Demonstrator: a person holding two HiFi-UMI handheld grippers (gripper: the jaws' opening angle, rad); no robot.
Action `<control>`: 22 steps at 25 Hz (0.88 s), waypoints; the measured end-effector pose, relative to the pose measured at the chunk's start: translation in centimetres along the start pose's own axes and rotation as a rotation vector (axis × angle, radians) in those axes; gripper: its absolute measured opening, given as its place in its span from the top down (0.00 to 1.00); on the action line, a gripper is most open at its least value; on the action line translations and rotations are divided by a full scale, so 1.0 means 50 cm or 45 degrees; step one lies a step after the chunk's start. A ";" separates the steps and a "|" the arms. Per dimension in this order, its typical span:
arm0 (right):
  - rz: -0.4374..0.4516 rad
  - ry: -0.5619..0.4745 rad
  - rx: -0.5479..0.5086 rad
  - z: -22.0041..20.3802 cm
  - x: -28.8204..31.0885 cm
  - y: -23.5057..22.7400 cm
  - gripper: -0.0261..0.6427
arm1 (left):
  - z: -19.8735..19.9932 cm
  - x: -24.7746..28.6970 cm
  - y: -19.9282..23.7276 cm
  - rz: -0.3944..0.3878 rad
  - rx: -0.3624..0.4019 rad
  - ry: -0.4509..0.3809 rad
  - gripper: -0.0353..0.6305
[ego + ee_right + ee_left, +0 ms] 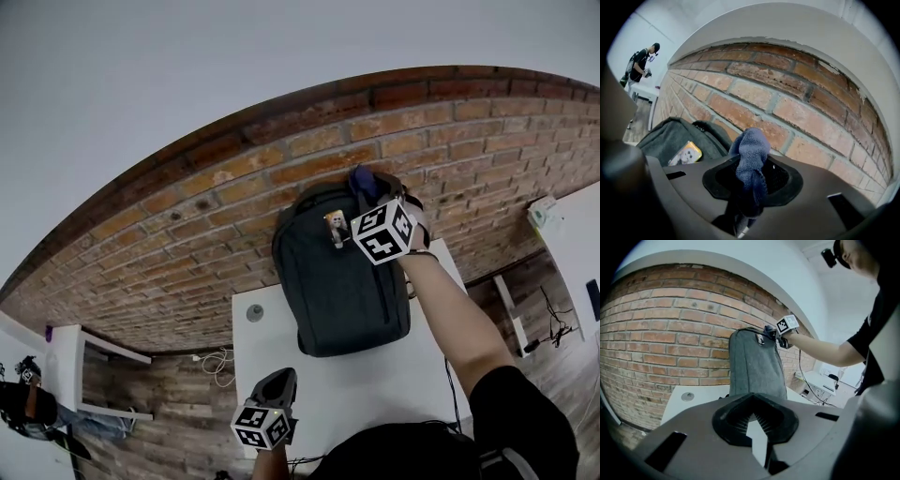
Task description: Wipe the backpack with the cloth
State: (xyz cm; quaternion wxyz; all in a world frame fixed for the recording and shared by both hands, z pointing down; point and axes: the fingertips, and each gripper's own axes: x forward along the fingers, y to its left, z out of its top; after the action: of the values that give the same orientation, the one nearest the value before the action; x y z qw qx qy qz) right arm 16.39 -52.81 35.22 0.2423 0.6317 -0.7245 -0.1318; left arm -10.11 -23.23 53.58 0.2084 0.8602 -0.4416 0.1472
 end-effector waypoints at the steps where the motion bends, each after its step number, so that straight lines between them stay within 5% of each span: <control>1: -0.004 0.004 -0.004 -0.013 -0.004 -0.009 0.81 | 0.003 0.008 -0.008 -0.014 0.008 0.002 0.95; 22: 0.023 0.101 0.098 -0.127 -0.038 -0.062 0.81 | 0.000 0.033 -0.051 -0.058 0.016 -0.010 0.95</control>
State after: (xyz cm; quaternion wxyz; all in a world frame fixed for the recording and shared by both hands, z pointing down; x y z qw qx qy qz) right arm 22.48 -50.74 38.70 0.2476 0.6388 -0.7245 -0.0764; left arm -7.05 -23.05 53.73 0.2044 0.8718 -0.4220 0.1418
